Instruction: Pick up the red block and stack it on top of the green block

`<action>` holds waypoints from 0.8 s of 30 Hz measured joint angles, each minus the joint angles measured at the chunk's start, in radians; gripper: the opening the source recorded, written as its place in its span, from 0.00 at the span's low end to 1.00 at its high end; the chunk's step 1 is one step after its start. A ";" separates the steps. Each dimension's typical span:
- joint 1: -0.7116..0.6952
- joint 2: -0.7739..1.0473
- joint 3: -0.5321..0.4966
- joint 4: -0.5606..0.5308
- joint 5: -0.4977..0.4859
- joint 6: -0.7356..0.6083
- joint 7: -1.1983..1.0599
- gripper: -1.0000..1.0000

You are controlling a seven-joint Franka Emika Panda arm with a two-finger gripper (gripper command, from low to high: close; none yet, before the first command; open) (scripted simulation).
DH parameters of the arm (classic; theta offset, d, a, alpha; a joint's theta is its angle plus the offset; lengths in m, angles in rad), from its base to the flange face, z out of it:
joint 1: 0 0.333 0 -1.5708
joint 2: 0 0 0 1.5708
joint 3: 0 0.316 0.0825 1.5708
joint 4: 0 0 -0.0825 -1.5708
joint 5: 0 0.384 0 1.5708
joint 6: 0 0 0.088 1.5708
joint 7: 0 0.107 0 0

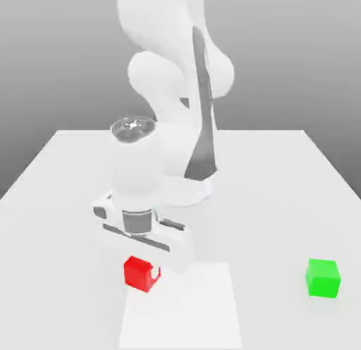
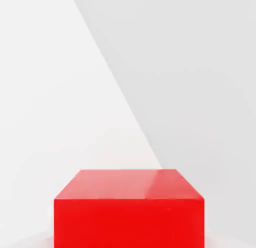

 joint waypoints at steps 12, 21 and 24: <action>0.388 -0.076 0.184 0.135 -0.031 -0.216 0.091 0.00; 0.584 0.044 0.259 0.256 -0.087 -0.214 0.183 0.00; 0.608 0.135 0.226 0.261 -0.144 -0.133 0.224 1.00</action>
